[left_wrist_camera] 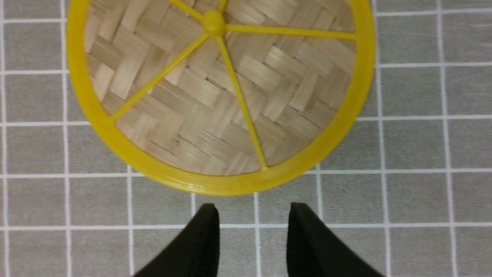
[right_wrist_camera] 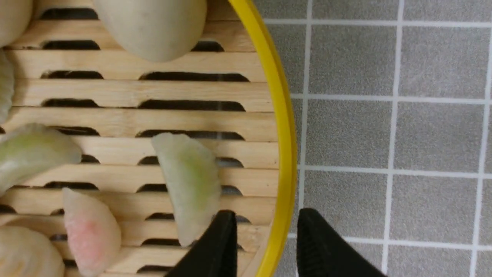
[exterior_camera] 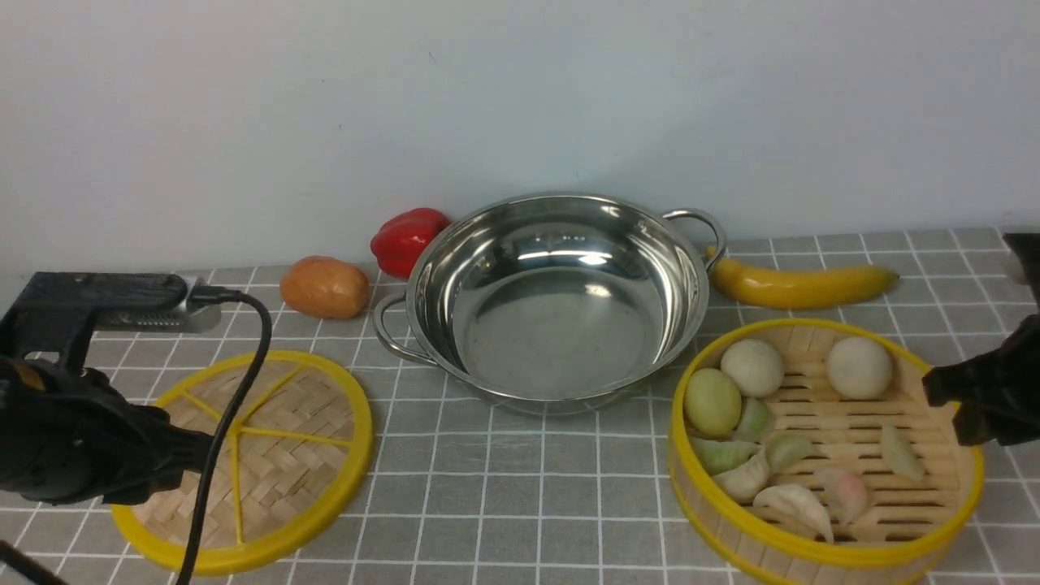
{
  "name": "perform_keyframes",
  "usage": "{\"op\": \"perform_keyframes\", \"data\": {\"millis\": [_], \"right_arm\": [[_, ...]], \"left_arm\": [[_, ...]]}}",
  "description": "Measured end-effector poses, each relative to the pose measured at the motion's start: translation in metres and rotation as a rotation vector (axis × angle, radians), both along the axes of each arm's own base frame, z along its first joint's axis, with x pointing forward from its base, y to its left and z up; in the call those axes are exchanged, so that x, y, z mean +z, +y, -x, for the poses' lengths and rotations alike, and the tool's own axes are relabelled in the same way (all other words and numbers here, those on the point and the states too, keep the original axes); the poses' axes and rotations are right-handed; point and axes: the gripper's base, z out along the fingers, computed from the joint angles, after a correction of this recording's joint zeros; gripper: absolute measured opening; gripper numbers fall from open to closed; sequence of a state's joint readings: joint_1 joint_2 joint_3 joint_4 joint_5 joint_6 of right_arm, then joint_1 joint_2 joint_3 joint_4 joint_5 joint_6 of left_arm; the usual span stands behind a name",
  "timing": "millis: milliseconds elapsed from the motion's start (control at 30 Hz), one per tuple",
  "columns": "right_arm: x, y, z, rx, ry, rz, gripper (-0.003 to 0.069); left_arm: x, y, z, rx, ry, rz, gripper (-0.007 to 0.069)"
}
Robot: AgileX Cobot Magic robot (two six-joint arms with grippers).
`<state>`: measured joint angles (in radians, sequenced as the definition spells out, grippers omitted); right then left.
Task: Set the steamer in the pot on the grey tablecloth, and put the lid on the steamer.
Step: 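Reach for and grasp the rim of the bamboo steamer holding the buns with the right gripper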
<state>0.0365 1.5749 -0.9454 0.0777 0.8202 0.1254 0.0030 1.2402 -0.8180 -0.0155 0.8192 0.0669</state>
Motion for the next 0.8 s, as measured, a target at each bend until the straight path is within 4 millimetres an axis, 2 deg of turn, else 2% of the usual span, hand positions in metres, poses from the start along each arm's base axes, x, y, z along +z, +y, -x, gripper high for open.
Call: {"op": "perform_keyframes", "data": {"millis": [200,433,500,567,633,800], "right_arm": [[-0.009,0.000,-0.007,-0.015,-0.007,-0.007,0.0240],[-0.038,0.000,-0.018,-0.027,0.035,-0.001,0.0235],[-0.042,0.000,-0.020,-0.032,0.043,0.000,0.0199],[-0.043,-0.002,-0.020,-0.038,0.045,0.005,0.0102],[-0.042,-0.002,-0.020,-0.052,0.042,0.002,0.0062],[-0.041,-0.004,-0.016,-0.024,0.088,0.037,0.0062]], "left_arm": [[-0.006,0.003,-0.005,-0.009,0.026,-0.034,0.0243],[-0.007,0.003,-0.006,-0.010,0.029,-0.037,0.0243],[-0.007,0.003,-0.006,-0.010,0.026,-0.037,0.0243],[-0.006,0.003,-0.007,-0.010,0.023,-0.038,0.0243],[-0.006,0.003,-0.007,-0.011,0.022,-0.038,0.0243],[-0.006,0.003,-0.007,-0.018,0.020,-0.041,0.0243]]}}
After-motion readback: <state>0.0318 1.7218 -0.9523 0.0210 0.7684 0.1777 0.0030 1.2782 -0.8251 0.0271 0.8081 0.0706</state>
